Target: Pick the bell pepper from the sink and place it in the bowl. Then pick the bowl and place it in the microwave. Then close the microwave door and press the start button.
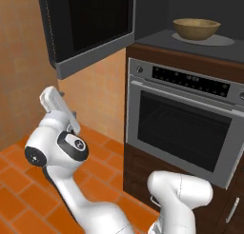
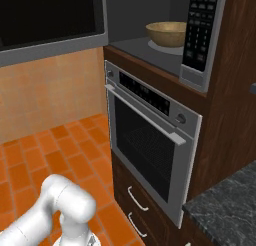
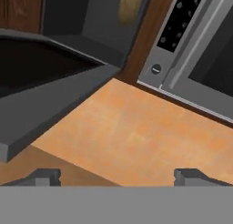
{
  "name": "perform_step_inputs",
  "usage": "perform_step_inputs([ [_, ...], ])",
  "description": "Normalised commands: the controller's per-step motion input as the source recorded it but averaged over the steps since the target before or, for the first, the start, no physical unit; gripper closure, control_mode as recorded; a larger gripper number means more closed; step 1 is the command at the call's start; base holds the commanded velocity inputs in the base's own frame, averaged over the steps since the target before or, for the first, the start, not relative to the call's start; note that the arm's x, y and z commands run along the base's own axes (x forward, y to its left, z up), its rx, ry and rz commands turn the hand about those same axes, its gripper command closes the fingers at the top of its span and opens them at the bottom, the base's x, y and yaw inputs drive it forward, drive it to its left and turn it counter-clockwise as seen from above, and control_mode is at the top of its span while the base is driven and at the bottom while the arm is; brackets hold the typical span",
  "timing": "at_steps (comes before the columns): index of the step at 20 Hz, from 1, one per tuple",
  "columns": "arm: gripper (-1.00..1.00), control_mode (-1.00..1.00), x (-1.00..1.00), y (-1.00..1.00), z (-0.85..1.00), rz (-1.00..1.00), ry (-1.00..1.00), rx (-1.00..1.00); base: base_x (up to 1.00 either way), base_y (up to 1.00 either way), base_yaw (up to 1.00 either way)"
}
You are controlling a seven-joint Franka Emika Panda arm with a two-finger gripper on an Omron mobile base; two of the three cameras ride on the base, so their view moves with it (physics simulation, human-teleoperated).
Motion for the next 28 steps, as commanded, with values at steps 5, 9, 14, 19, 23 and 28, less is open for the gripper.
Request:
perform_step_inputs([
  [5, -1.0, -1.0, 0.57, 0.13, 0.0, -0.28, -0.04, 0.0, 0.0, 0.0, 0.0],
  [9, -1.0, -1.0, 0.28, -0.02, 0.01, -0.1, -0.27, 0.07, 0.0, 0.0, 0.0],
  [14, -1.0, -1.0, 0.38, -0.01, 0.0, 0.0, -0.31, 0.05, 0.0, 0.0, 0.0],
  [19, -1.0, -1.0, 0.54, -0.27, 0.0, 0.0, -0.12, 0.07, 0.0, 0.0, 0.0],
  [23, -1.0, -1.0, 0.5, -0.07, -0.01, 0.0, -0.06, 0.04, 0.0, 0.0, 0.0],
  [28, -1.0, -1.0, 0.05, -0.38, 0.04, 0.0, -0.17, 0.11, 0.0, 0.0, 0.0],
])
